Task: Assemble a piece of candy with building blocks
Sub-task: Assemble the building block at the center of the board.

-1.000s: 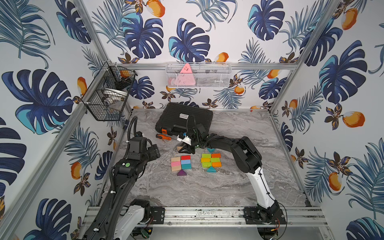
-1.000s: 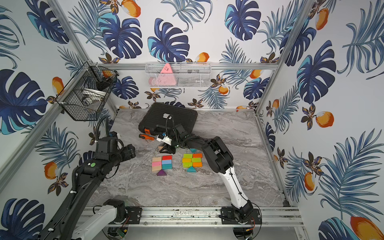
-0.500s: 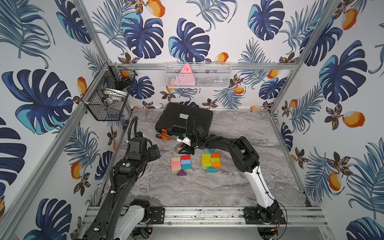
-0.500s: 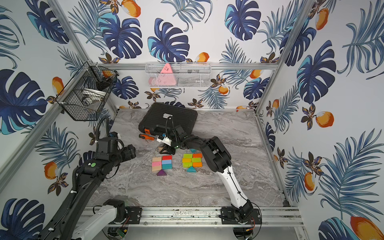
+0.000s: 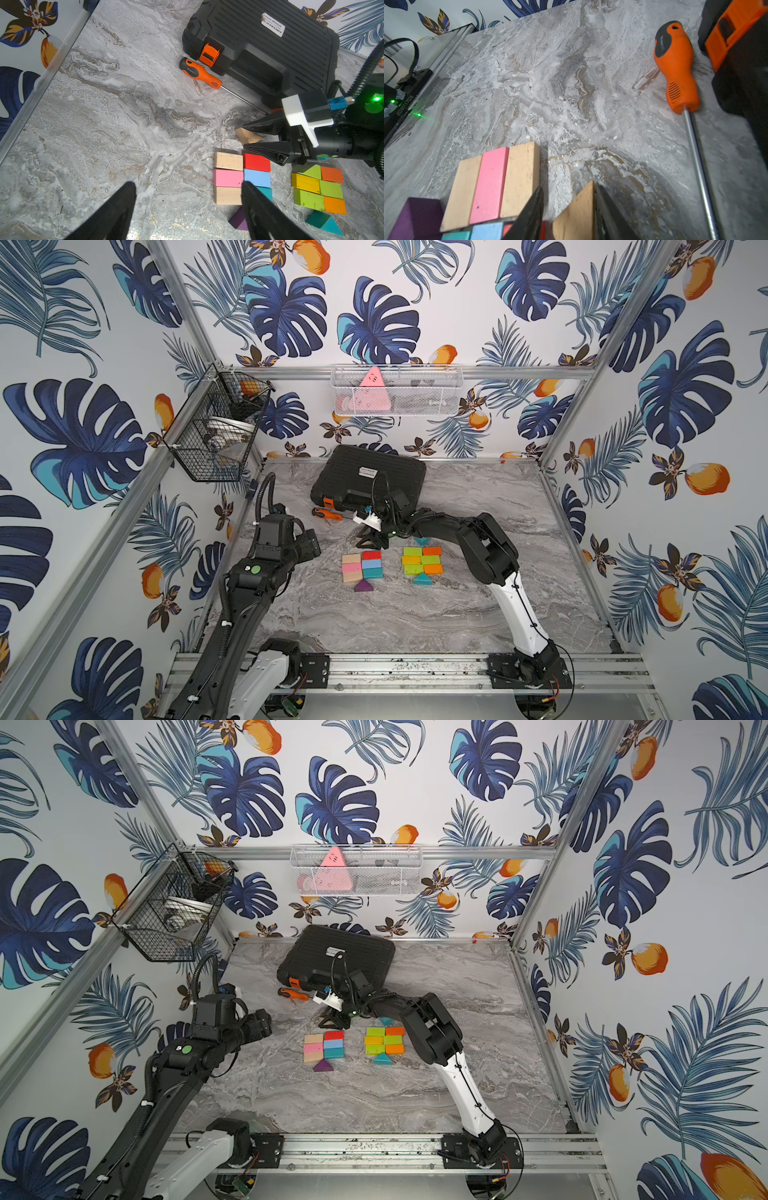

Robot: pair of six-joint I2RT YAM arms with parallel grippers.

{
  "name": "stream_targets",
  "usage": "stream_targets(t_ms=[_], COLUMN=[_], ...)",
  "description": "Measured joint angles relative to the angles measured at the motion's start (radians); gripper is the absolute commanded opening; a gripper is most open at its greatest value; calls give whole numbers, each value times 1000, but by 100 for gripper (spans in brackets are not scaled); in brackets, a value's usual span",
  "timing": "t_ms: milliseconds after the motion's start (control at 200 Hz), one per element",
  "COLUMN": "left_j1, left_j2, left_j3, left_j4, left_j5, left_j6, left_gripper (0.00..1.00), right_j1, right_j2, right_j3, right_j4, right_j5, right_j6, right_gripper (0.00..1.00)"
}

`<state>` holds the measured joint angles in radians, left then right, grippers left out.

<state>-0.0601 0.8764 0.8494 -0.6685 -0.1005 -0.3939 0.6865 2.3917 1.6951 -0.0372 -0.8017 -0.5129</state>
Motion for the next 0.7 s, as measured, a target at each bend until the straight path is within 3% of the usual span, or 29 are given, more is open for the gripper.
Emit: stream_targets(t_ms=[280,701], left_j1=[0,0], left_j2=[2,3], left_j3=[0,0], left_j4=[0,0], left_j5=[0,5], left_j6=[0,0], left_gripper=[84,84], right_j1=[0,4], right_j2=[0,-9], right_j3=[-1,-24], right_j4=[2,68], right_j5=[-5,-4], right_j6=[10,172], right_gripper=[44,44])
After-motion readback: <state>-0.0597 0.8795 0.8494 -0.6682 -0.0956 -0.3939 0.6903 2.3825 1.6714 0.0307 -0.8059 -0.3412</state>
